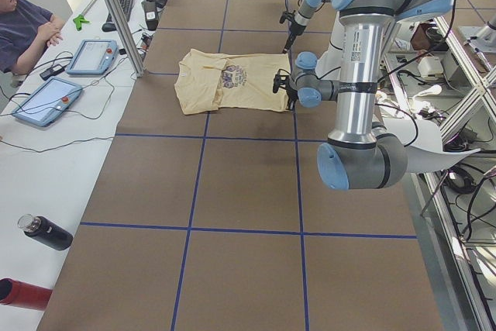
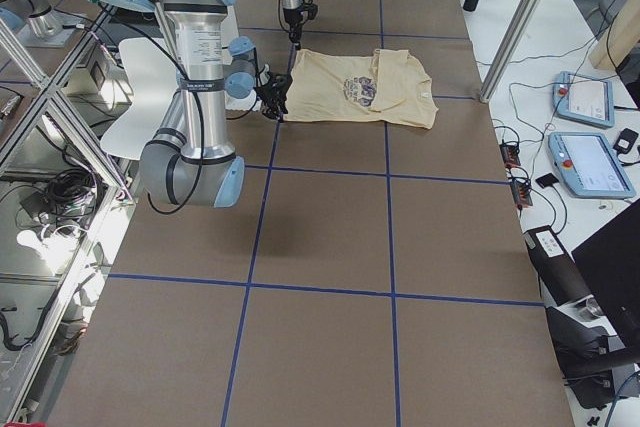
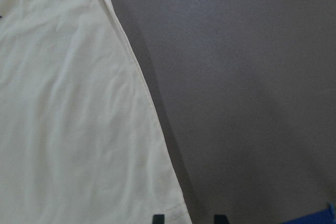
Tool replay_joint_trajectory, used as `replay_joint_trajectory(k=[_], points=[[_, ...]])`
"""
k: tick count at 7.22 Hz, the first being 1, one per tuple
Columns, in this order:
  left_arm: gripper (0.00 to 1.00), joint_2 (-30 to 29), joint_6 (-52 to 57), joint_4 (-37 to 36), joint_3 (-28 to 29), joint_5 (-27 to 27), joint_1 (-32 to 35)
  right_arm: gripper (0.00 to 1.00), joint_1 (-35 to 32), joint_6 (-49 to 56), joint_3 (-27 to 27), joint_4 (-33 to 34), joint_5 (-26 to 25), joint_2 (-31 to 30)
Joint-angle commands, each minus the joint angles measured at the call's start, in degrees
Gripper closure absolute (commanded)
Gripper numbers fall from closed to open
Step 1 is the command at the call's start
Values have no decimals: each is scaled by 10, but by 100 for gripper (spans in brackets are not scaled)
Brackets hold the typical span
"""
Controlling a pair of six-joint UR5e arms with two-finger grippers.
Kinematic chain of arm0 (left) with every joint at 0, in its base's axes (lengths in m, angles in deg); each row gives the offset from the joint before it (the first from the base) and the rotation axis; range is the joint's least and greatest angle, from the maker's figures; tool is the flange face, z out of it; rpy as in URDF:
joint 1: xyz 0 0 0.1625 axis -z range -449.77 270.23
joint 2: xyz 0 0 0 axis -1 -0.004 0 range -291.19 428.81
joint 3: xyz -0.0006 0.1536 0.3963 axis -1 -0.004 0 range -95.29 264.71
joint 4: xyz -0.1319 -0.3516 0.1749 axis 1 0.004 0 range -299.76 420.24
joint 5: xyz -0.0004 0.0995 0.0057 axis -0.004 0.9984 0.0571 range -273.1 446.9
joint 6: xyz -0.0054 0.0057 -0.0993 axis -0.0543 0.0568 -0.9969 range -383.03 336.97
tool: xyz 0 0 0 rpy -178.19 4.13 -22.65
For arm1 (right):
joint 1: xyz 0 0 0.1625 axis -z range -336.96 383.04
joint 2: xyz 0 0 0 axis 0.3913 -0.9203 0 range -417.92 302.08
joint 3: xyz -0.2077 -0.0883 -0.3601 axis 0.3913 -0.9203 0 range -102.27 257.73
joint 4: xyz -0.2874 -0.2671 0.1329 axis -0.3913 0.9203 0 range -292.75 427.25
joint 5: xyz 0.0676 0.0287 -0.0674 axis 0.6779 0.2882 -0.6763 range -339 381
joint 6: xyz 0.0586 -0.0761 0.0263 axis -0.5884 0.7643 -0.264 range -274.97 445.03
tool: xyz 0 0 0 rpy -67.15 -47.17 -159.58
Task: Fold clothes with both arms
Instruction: 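Grasp the hem corners with both grippers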
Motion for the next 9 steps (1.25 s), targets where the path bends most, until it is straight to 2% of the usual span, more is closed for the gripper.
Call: replay_joint_trajectory(k=[1,9], points=[[100,1,0,0,-1,0,1,70,9,-5,-5,0,-2,-1],[100,3,-1,0,-6,1,3,68,-4,-8,-9,-1,-2,4]])
